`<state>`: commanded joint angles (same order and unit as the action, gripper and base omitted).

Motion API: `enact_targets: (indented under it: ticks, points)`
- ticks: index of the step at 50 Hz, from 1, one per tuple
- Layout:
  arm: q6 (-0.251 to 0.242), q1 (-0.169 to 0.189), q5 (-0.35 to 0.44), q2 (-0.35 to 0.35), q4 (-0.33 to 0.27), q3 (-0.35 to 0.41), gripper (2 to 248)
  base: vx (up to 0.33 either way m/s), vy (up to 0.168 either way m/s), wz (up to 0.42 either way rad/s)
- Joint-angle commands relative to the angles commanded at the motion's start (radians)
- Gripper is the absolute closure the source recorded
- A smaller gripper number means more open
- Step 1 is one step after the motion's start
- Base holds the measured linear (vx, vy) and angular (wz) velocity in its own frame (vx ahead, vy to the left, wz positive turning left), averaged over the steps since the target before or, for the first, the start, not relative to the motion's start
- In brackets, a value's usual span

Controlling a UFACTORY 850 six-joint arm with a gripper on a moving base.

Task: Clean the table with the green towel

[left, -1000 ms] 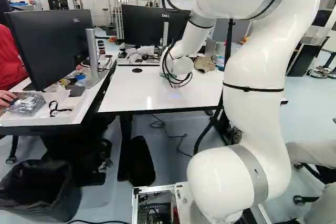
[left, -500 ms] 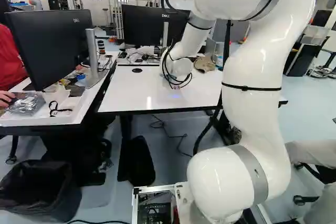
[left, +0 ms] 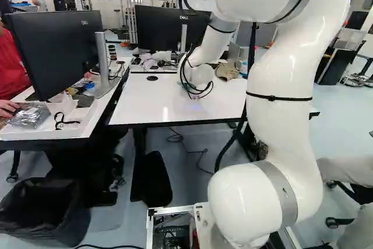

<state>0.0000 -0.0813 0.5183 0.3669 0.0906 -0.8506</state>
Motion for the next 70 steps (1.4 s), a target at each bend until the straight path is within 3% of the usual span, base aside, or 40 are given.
enact_targets:
  ticks: [55,70]
  points:
    - [0.000,0.000,-0.107,0.000,0.000,0.000,202,0.000,0.000,0.000]
    - [0.000,0.026,-0.107,0.033,0.000,-0.042,202,-0.002,0.004,0.018]
